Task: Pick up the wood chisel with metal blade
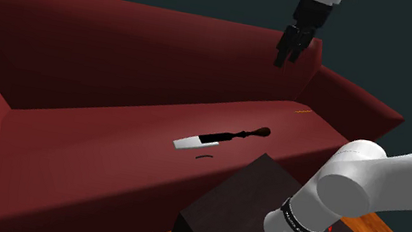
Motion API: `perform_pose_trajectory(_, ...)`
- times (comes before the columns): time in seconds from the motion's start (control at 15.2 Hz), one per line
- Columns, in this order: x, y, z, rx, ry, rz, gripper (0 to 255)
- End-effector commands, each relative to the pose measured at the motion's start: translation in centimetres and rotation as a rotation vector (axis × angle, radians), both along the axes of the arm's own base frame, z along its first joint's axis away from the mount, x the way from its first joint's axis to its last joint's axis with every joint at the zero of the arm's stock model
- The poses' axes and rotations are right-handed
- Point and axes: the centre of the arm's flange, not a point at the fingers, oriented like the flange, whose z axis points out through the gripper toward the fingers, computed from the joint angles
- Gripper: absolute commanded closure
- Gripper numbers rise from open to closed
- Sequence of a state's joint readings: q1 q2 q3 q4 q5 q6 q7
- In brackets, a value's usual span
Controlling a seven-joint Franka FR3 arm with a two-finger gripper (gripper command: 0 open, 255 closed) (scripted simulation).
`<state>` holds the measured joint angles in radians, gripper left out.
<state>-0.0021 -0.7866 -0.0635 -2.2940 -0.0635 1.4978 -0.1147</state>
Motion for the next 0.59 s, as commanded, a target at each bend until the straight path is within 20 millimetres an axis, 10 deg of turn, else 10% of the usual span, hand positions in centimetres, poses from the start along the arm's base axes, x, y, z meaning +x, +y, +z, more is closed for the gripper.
perform_pose_trajectory(0.0,0.0,0.0,0.0,0.000,0.000,0.000,0)
perform_pose_trajectory(0.53,1.1,-4.4,-9.4,-0.027,0.023,0.191,0)
